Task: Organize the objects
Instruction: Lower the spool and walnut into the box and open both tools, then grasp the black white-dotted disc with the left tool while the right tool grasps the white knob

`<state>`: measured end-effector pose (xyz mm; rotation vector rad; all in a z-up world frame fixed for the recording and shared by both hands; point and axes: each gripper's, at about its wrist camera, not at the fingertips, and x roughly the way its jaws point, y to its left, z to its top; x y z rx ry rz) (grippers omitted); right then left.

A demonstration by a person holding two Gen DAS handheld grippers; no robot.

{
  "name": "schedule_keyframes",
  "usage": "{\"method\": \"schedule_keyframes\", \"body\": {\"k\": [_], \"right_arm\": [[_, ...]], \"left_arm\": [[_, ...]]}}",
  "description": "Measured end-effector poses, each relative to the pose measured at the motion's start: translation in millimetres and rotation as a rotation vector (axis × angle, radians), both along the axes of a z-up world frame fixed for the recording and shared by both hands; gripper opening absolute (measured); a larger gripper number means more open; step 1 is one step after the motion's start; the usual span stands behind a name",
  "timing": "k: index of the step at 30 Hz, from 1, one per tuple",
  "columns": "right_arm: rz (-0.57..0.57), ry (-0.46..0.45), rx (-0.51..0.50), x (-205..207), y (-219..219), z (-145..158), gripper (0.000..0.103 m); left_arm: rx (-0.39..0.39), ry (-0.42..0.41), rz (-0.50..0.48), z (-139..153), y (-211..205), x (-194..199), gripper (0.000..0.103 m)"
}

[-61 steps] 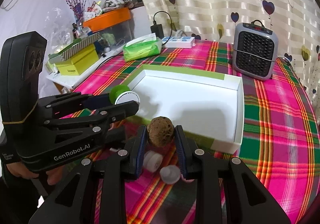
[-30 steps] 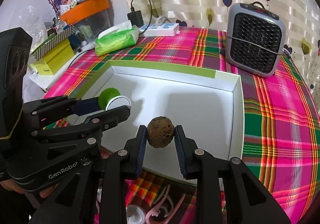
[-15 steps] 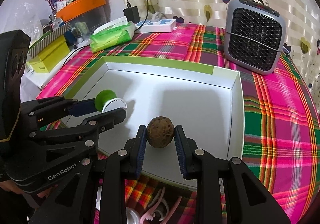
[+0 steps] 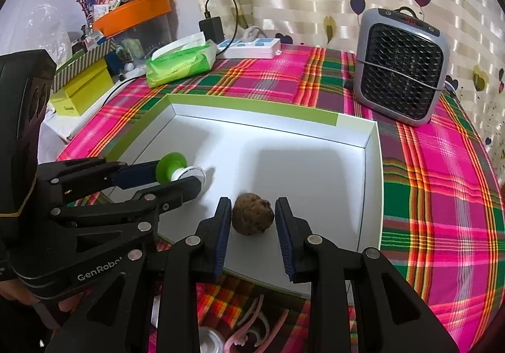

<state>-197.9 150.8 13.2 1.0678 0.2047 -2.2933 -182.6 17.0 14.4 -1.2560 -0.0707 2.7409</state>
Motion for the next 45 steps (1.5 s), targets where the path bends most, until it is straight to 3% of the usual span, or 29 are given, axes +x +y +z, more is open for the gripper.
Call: {"method": "schedule_keyframes", "body": {"k": [21,23,45], "right_arm": [[0.019,0.083,-0.065,43.4,11.5,21.4,0.038],[0.02,0.09,-0.071,48.5,13.4,22.8,0.044],[0.055,0.034,-0.07,89.9,30.2,8.0,0.045]], "left_arm": [[-0.006,0.099,-0.021,26.2,6.4,46.2,0.031],[-0.005,0.106,-0.022,27.7,6.7,51.2,0.031],[0.005,0.113,-0.03,21.9,6.2,99.3,0.031]]}}
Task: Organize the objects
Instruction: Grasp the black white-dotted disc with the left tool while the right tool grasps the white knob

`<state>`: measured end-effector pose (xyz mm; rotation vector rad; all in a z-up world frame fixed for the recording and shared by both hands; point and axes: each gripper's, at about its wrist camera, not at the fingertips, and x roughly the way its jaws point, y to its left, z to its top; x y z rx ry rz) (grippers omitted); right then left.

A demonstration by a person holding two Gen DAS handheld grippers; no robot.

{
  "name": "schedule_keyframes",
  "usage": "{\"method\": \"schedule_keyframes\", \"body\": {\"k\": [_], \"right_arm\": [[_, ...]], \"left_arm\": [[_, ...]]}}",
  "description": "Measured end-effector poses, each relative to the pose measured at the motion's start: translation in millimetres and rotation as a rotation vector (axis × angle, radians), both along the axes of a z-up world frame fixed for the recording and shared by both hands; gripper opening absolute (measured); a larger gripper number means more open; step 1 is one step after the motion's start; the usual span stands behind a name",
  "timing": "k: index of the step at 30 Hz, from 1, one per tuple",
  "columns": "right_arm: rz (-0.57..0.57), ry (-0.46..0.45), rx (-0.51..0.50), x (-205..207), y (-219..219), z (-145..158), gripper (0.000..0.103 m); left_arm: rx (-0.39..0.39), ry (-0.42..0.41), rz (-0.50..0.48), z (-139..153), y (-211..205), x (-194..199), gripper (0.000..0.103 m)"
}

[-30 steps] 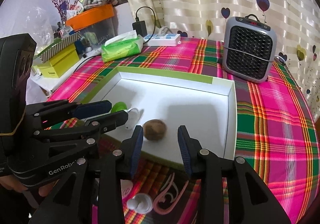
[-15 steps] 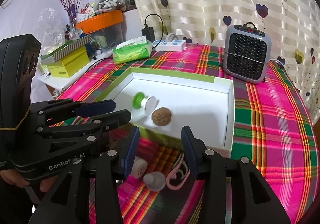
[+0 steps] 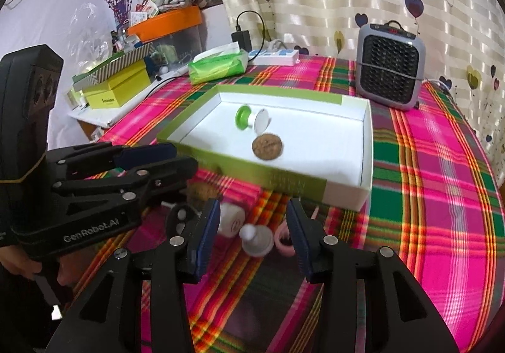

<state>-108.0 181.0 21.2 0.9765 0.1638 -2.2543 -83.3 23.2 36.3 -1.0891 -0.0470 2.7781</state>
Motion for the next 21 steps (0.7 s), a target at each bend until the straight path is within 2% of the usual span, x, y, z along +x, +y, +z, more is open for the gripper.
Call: {"method": "schedule_keyframes", "body": {"k": [12,18,21], "right_arm": [[0.023,-0.028,0.018,7.5,0.7,-11.9,0.045],[0.028,-0.009,0.019,8.4,-1.8,-10.9,0.045],[0.03,-0.002,0.024,7.5,-3.8,-10.1,0.038]], "left_arm": [[0.02,-0.009,-0.002,-4.1,-2.3,22.9,0.031],[0.033,-0.008,-0.014,-4.5,-2.1,32.7,0.031],[0.041,-0.014,-0.019,-6.8,-2.2,35.8,0.031]]}}
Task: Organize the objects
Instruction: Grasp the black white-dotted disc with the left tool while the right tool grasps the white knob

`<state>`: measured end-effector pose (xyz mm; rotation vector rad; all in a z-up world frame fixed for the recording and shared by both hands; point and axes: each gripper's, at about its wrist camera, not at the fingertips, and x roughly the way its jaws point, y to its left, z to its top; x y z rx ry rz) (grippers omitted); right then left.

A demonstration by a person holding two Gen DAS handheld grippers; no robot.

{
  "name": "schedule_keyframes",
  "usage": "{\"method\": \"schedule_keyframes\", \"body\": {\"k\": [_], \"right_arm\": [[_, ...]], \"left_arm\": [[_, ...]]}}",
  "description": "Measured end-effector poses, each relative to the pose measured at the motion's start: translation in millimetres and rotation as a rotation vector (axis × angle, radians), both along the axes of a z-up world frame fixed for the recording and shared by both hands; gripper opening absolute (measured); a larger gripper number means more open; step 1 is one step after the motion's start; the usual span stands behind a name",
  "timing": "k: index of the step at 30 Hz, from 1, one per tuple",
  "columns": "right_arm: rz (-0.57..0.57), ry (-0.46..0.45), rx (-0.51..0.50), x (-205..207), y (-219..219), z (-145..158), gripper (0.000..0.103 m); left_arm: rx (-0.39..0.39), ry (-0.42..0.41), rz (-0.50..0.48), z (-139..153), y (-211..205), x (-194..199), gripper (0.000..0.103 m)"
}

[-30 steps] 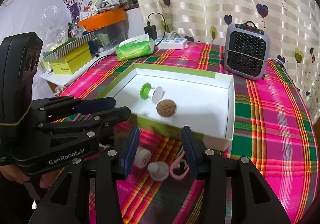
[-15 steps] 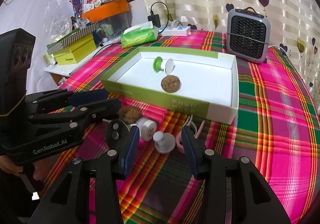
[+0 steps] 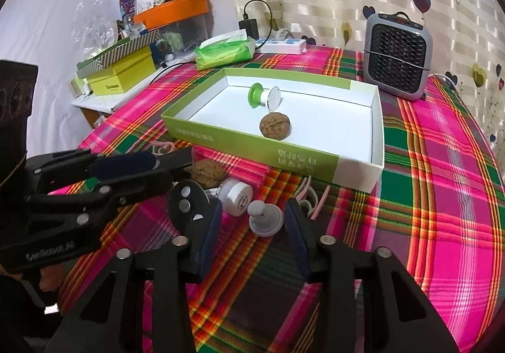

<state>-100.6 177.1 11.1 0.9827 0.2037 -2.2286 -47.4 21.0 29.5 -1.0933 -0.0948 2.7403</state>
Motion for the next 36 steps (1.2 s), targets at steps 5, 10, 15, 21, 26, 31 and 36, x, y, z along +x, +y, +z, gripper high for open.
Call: {"method": "schedule_keyframes", "body": {"k": [5,10,15,21,26,31,36], "right_arm": [[0.026,0.021,0.019,1.4,-6.2,0.0,0.033],[0.013,0.023,0.038,-2.5,-7.2,-3.4,0.021],[0.013,0.032,0.039,-1.2,-3.6,-2.4,0.012],[0.017,0.027,0.03,-1.4,-1.0,-2.7,0.012],[0.019,0.023,0.026,-1.6,0.5,-2.7,0.012],[0.022,0.026,0.028,-0.1,0.6,-2.7,0.012],[0.019,0.024,0.024,-0.1,2.3,-2.9,0.012]], "left_arm": [[0.014,-0.007,-0.012,-2.3,0.5,3.8,0.031],[0.019,-0.023,-0.025,-7.0,1.5,3.5,0.031],[0.03,-0.05,-0.038,-13.8,2.3,-0.9,0.031],[0.049,-0.066,-0.051,-18.5,2.7,-4.8,0.031],[0.066,-0.075,-0.061,-20.7,4.5,-12.3,0.032],[0.067,-0.087,-0.062,-23.2,8.5,-15.9,0.032],[0.085,-0.107,-0.058,-26.2,8.6,-20.9,0.031]]}}
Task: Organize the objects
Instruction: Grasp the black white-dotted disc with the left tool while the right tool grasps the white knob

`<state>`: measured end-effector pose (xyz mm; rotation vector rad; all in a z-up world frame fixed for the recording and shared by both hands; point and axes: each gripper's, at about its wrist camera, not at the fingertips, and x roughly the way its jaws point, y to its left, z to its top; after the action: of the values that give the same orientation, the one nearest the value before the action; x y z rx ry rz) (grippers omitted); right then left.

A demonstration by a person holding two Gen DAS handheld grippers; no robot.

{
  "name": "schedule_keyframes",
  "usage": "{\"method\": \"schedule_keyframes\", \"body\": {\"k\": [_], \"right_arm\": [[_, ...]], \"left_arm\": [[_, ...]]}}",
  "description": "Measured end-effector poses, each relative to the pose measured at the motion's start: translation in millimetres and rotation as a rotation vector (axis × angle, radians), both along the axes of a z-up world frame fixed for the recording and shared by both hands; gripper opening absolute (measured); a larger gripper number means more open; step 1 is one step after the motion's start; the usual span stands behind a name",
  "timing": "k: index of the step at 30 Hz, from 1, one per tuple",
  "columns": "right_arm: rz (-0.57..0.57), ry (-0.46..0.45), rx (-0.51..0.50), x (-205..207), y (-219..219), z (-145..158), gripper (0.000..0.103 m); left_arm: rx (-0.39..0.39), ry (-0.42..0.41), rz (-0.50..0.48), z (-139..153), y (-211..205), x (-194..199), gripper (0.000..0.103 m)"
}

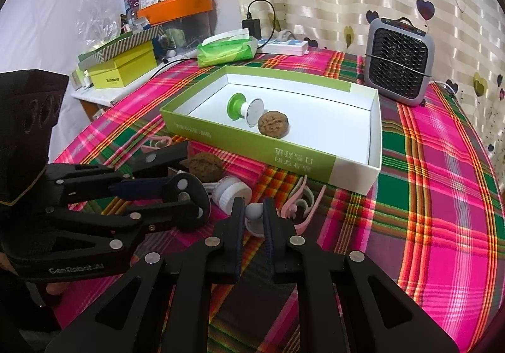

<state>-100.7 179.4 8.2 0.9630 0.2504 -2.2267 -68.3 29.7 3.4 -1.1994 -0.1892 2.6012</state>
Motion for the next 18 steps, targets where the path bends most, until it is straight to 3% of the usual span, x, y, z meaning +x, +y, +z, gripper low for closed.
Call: {"method": "schedule_keyframes", "body": {"k": [18], "right_arm": [[0.007,0.001,-0.005,2.0,2.5,1.0,0.012]], "left_arm": [[0.009,0.017,-0.009,4.4,1.8,3.6,0.029]]}}
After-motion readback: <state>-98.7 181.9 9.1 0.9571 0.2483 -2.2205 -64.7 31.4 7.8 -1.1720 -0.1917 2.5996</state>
